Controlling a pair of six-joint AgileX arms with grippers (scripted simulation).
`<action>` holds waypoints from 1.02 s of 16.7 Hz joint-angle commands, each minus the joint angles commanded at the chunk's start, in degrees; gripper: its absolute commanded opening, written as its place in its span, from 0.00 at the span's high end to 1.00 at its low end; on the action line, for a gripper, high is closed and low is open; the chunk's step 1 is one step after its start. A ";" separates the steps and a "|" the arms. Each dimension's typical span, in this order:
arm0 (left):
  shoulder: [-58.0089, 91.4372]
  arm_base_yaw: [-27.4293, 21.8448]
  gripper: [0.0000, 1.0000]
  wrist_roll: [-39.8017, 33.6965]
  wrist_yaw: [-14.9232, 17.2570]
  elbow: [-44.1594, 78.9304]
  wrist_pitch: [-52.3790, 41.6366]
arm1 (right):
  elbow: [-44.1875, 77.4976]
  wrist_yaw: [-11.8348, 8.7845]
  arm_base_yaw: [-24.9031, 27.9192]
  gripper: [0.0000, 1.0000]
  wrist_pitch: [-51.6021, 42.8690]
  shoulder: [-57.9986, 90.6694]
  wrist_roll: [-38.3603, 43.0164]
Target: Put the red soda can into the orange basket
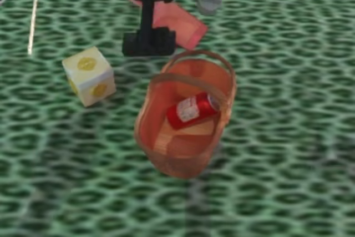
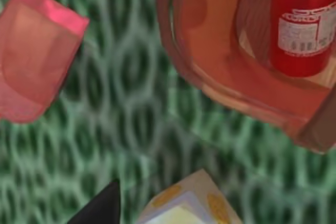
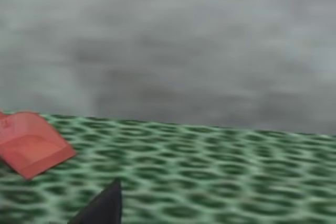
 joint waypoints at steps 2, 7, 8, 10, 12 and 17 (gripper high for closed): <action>7.50 -1.66 0.00 3.36 0.27 5.31 -4.94 | -3.24 3.13 -0.70 0.00 -3.37 -7.24 -0.10; 17.14 -3.92 0.00 7.58 1.00 10.49 -12.08 | -7.24 7.00 -1.54 0.00 -7.66 -15.73 -0.20; 17.26 -3.95 0.00 7.63 1.02 10.54 -12.18 | -7.28 7.04 -1.55 0.00 -7.71 -15.81 -0.20; 17.26 -3.95 0.00 7.63 1.02 10.54 -12.18 | -7.28 7.04 -1.55 0.00 -7.71 -15.81 -0.20; 17.31 -3.65 0.00 7.56 0.96 10.43 -12.06 | -7.28 7.04 -1.55 0.00 -7.71 -15.81 -0.20; 16.18 -3.89 0.00 7.69 1.00 5.65 -8.37 | -7.28 7.04 -1.55 0.00 -7.71 -15.81 -0.20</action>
